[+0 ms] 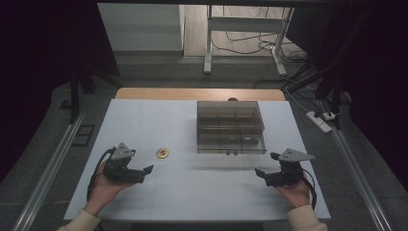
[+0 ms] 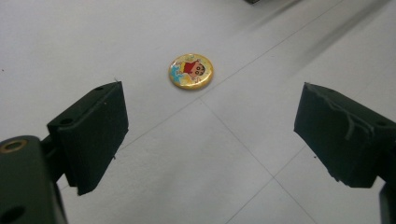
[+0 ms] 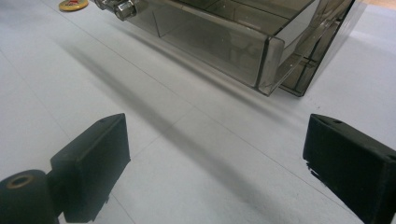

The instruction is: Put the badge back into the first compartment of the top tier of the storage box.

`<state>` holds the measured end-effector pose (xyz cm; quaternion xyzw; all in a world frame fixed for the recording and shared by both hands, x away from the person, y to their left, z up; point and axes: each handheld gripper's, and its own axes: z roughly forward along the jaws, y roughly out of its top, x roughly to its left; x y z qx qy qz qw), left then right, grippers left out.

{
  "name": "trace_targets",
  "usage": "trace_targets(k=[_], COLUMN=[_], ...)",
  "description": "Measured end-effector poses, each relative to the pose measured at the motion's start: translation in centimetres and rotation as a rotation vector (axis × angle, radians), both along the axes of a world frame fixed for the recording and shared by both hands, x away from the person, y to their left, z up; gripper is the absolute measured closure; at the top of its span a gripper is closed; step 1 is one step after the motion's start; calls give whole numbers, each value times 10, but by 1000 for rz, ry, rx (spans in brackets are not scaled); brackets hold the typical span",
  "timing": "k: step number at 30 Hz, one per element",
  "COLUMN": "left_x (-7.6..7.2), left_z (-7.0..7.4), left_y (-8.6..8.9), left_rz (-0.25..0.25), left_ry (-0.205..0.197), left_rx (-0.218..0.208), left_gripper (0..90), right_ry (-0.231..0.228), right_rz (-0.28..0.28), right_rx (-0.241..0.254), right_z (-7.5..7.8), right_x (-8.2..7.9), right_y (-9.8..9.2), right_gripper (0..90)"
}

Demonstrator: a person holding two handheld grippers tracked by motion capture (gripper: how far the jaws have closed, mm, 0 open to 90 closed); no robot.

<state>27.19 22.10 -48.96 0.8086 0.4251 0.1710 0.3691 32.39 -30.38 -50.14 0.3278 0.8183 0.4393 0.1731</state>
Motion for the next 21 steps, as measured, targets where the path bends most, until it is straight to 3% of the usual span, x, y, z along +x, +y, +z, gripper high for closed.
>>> trace_targets(k=[21], left_x=[19], left_z=[6], left_y=[-13], left_rz=[-31], left_ry=[14], left_rx=[15], left_gripper=[100], right_ry=[6], right_rz=[-3], right_rx=[-5], right_z=[-1], right_x=[1], right_y=[1], right_gripper=[69])
